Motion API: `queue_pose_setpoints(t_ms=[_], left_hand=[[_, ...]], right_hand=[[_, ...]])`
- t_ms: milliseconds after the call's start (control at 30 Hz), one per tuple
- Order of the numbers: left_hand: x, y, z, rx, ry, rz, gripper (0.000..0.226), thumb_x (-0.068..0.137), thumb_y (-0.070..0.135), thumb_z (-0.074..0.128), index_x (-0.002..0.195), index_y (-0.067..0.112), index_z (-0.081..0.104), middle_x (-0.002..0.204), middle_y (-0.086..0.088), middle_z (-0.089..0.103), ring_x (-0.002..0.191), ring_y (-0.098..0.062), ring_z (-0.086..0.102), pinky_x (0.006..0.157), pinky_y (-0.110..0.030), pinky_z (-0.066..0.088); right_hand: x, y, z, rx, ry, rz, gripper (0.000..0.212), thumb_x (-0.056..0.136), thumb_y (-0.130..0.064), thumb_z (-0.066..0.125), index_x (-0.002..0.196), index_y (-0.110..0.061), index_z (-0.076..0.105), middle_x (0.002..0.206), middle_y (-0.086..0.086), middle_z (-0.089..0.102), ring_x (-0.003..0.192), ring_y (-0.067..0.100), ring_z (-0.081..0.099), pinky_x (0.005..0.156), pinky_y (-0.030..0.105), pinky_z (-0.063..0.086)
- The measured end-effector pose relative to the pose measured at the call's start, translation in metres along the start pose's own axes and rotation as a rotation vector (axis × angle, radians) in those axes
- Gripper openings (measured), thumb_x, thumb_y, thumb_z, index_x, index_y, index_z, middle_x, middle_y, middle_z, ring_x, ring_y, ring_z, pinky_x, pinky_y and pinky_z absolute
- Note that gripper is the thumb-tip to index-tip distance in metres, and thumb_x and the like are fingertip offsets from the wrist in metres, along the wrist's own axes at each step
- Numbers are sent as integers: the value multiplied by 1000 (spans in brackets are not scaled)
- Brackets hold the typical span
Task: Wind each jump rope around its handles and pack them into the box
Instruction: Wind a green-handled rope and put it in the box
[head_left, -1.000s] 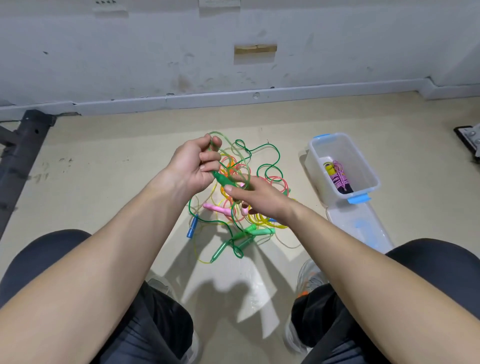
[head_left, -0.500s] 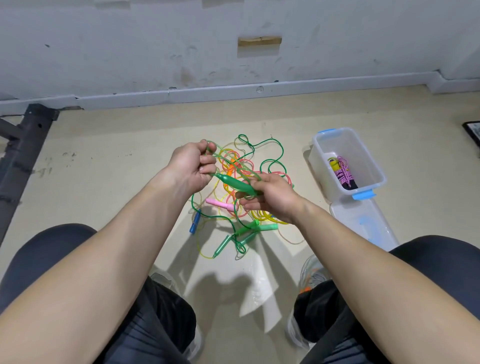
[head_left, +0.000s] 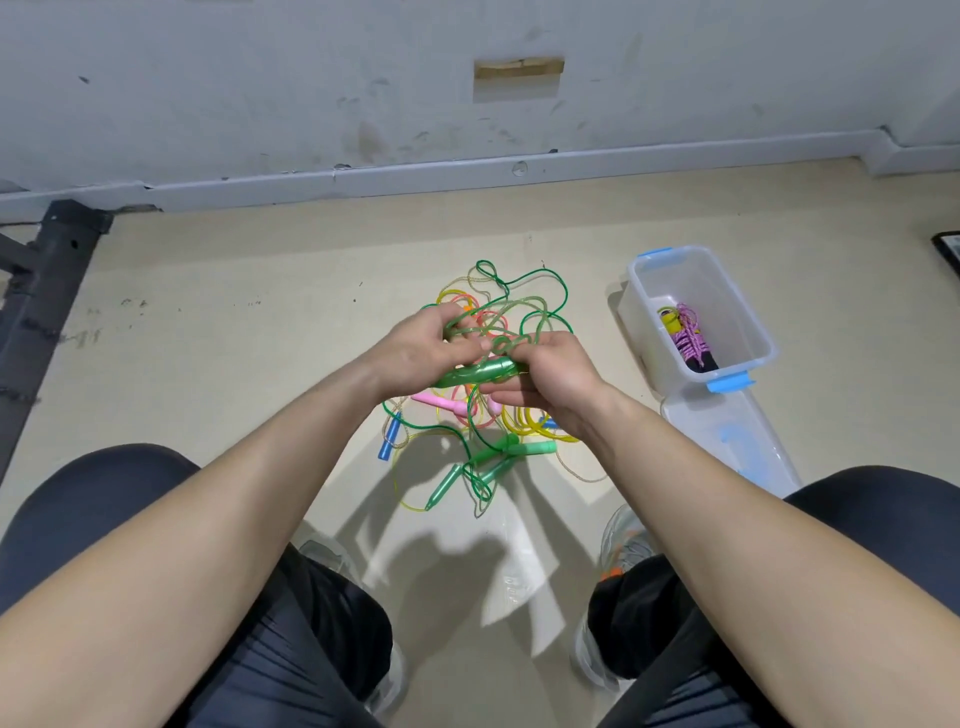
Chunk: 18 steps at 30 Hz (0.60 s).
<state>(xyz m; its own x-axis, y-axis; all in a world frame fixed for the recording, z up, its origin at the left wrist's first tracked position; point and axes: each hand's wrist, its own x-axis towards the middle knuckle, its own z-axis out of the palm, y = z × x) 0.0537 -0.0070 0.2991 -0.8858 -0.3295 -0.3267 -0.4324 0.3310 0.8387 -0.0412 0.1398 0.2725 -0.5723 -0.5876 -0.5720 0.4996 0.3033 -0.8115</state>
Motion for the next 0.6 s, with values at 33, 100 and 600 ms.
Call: queue_pose_setpoints(t_ms=[33,100,600], left_hand=[[0,-1,0,28,-14,-16,26,92,35,67,97,10,60,80,3,59,72,-13,53,70,-29,42],[-1,-3,0,43,-28,-70,34,79,42,58,94,12,60,78,1,56,73,-17,49,70,-33,38],[9,-13,-32,-628,492,-297,17,96,28,55,84,18,62,72,0,60,45,-10,42,43,-19,26]], right_hand=[[0,-1,0,23,-2,7,27,100,-3,45,120,11,57,101,30,70,71,34,75,60,35,63],[-1,-3,0,49,-19,12,25,102,-4,43,118,9,58,90,24,72,67,29,75,56,32,61],[15,11,-58,-423,2,-58,44,101,-47,54,87,-6,59,74,18,71,54,26,66,48,26,52]])
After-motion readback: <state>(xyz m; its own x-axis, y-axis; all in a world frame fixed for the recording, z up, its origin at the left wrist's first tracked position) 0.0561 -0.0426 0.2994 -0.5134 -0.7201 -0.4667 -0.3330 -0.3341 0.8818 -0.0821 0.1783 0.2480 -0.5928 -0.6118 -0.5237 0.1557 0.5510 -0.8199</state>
